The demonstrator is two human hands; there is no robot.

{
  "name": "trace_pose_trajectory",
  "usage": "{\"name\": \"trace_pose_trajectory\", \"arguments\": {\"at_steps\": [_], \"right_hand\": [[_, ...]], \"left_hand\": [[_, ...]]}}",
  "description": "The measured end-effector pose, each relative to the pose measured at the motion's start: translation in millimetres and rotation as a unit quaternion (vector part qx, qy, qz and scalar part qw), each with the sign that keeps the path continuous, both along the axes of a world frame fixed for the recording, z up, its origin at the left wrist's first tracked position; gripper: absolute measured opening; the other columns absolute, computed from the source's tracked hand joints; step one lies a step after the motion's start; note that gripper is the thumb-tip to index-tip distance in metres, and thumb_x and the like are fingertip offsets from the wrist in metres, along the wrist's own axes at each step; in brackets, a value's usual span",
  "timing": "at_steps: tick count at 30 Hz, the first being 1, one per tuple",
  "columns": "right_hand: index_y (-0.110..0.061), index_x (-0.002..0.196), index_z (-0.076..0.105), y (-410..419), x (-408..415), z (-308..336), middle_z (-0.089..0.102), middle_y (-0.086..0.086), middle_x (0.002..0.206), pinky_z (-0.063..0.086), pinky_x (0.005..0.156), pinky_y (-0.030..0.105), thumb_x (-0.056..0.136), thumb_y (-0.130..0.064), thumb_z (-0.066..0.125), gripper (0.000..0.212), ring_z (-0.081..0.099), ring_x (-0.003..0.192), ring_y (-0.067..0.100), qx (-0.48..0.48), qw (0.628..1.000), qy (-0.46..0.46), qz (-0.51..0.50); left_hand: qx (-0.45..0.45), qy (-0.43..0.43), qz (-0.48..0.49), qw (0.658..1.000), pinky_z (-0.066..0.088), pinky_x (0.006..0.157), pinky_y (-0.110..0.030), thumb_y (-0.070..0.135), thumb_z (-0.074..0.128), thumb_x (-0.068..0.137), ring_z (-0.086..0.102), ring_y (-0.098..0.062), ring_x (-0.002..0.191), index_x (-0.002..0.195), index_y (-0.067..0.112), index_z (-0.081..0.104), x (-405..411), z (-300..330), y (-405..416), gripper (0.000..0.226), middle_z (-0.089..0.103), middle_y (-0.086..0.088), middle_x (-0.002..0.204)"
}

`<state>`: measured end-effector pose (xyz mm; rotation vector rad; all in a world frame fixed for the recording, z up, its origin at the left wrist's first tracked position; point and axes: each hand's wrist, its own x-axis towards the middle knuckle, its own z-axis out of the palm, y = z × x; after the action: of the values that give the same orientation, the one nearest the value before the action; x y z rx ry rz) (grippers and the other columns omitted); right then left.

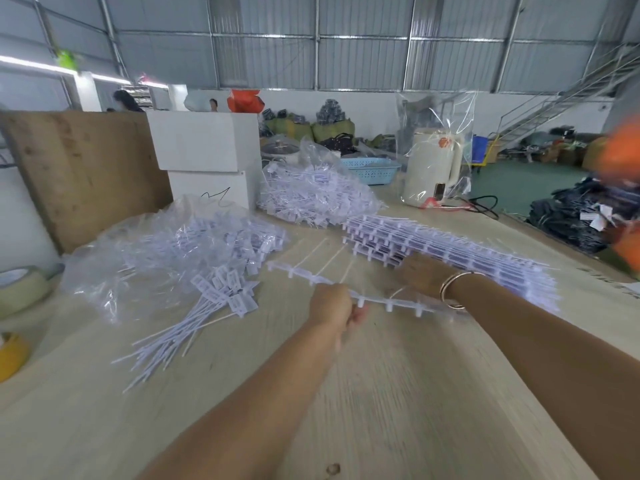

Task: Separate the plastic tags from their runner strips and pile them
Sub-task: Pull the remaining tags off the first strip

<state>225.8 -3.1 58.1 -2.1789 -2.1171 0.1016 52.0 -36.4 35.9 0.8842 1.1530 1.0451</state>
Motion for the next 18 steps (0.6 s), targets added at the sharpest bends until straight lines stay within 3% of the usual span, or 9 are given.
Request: {"name": "trace_pose_trajectory", "arguments": {"at_steps": [3, 5, 10, 15, 18], "right_hand": [[0.001, 0.128, 0.049, 6.7, 4.4, 1.0, 0.051, 0.02, 0.132, 0.035, 0.103, 0.04, 0.102, -0.021, 0.028, 0.04, 0.046, 0.121, 0.035, -0.051, 0.999, -0.002, -0.009], [0.0, 0.119, 0.055, 8.1, 8.2, -0.6, 0.057, 0.021, 0.12, 0.041, 0.097, 0.042, 0.101, -0.024, 0.029, 0.039, 0.052, 0.111, 0.036, -0.037, 0.999, -0.001, 0.013], [-0.019, 0.13, 0.051, -16.5, 20.8, -11.8, 0.051, 0.005, 0.134, 0.037, 0.102, 0.034, 0.102, -0.028, 0.029, 0.037, 0.047, 0.122, 0.023, -0.002, 0.999, 0.022, 0.042], [-0.025, 0.115, 0.065, -17.2, 40.1, -12.2, 0.058, 0.007, 0.127, 0.035, 0.104, 0.036, 0.097, -0.05, 0.029, 0.046, 0.052, 0.113, 0.024, 0.006, 0.996, 0.087, 0.032], [-0.033, 0.093, 0.068, -20.4, 40.0, -10.4, 0.066, 0.005, 0.109, 0.043, 0.081, 0.026, 0.094, -0.052, 0.037, 0.037, 0.058, 0.089, 0.014, 0.007, 0.99, 0.132, 0.05]], "left_hand": [[0.033, 0.036, 0.008, 0.999, 0.031, 0.039, -0.02, -0.005, 0.034, 0.093, 0.044, -0.017, 0.044, 0.061, 0.007, 0.054, -22.4, 2.4, -6.0, 0.041, 0.048, -0.008, 0.052], [0.039, 0.04, 0.044, 0.998, 0.028, 0.035, -0.016, -0.002, 0.032, 0.096, 0.043, -0.016, 0.042, 0.065, 0.007, 0.046, -34.1, 7.6, -5.9, 0.035, 0.046, -0.01, 0.056], [0.034, 0.058, 0.092, 0.993, 0.027, 0.032, -0.014, 0.005, 0.03, 0.099, 0.047, -0.007, 0.029, 0.072, 0.013, 0.043, -55.5, 18.4, 0.4, 0.031, 0.047, -0.008, 0.062], [0.055, 0.042, 0.117, 0.991, 0.025, 0.028, -0.011, 0.004, 0.03, 0.098, 0.043, -0.002, 0.024, 0.072, 0.013, 0.043, -57.3, 19.4, -0.3, 0.03, 0.045, -0.009, 0.06], [0.066, 0.052, 0.132, 0.988, 0.031, 0.034, -0.016, 0.005, 0.031, 0.098, 0.049, -0.008, 0.033, 0.076, 0.012, 0.045, -59.6, 23.2, 3.4, 0.027, 0.045, -0.007, 0.06]]}}
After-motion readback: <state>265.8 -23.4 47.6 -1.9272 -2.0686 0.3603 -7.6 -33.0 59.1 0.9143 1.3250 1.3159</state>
